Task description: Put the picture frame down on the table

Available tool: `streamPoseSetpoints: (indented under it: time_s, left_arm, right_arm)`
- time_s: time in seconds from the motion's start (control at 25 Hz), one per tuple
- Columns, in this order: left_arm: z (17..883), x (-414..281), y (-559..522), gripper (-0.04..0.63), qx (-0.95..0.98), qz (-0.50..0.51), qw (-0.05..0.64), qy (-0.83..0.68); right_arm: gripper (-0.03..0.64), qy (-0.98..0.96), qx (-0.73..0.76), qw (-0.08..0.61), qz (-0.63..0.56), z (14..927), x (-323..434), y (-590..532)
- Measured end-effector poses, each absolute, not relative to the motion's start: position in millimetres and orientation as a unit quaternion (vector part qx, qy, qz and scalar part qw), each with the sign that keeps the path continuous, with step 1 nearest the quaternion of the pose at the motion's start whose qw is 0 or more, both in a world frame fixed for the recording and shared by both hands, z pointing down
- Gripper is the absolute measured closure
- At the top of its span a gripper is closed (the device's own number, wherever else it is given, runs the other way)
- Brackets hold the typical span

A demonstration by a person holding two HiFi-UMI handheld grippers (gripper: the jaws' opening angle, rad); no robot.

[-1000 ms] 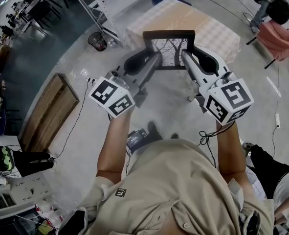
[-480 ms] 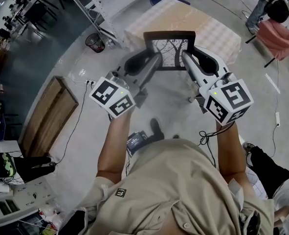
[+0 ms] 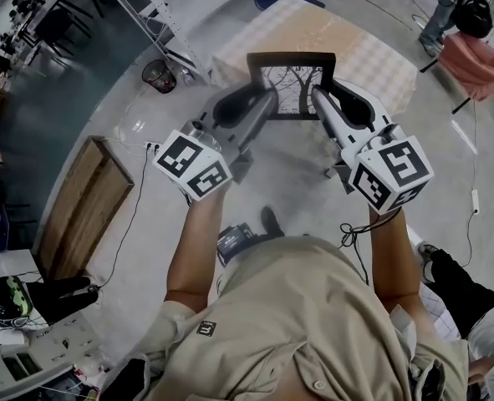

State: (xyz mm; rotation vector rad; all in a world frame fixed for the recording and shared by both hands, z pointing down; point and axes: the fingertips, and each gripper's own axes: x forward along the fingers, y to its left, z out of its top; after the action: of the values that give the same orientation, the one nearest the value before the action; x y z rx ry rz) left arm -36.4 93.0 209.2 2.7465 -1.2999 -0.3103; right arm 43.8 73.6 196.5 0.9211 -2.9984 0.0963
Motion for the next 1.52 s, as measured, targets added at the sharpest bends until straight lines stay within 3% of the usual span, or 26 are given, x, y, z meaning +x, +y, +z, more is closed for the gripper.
streamPoseSetpoints:
  time_s: [0.72, 1.52]
  left_arm:
    - [209, -107, 30, 0.499, 0.915, -0.108, 0.042, -0.386]
    - [230, -102, 16, 0.499, 0.925, -0.108, 0.059, -0.361]
  right_arm:
    - [0.535, -0.943, 0.332, 0.0, 0.023, 196, -25, 18]
    - [0.534, -0.934, 0.357, 0.008, 0.033, 216, -20, 7]
